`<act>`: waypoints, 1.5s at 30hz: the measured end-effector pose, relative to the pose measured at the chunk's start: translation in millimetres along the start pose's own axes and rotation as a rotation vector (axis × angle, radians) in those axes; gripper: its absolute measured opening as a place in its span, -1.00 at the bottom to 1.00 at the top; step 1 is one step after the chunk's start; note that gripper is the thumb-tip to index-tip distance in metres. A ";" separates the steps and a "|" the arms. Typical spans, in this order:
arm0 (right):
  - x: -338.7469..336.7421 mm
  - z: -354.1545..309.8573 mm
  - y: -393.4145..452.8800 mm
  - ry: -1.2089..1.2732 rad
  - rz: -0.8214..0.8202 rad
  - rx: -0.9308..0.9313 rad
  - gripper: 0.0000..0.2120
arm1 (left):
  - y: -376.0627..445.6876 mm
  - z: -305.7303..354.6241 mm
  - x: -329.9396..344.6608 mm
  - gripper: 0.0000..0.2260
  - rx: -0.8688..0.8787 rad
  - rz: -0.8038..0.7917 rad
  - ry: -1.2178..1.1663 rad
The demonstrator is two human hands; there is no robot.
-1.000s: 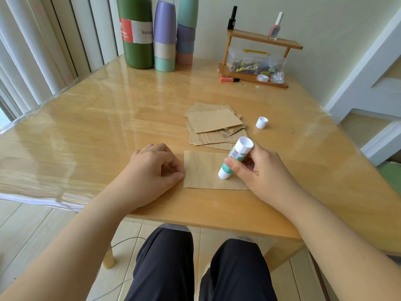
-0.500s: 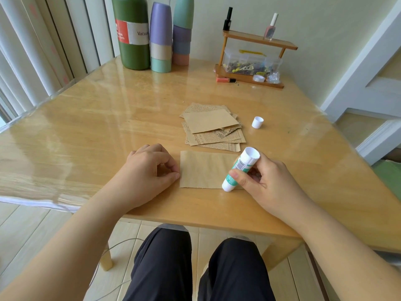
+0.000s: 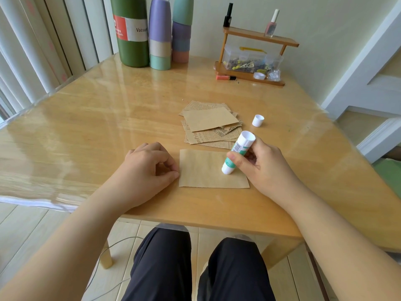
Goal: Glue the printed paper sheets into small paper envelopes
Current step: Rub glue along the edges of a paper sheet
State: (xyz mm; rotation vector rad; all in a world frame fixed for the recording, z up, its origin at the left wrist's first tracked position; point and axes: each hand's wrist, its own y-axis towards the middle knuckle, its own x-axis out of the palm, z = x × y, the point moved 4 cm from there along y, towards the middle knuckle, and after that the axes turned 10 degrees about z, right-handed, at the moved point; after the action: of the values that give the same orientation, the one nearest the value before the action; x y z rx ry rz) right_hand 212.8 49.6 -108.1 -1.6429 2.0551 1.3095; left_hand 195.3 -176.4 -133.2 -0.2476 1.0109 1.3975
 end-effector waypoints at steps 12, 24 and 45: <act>-14.6 -8.8 -23.4 -0.023 -0.007 -0.062 -0.67 | 0.7 0.1 0.4 -0.91 0.005 -0.001 -0.002; -19.4 -7.6 -29.1 -0.007 -0.003 -0.029 -0.79 | -1.2 4.0 1.1 -0.96 0.036 -0.085 -0.086; -13.7 6.5 -6.4 -0.034 0.028 0.009 -0.75 | 1.0 -0.5 5.9 -0.74 0.135 -0.110 0.005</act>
State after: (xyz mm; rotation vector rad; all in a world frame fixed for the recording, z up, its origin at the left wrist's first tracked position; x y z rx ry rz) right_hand 221.0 63.8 -106.5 -1.5822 2.0683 1.3260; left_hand 193.3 -172.5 -137.3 -0.2036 1.0757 1.2247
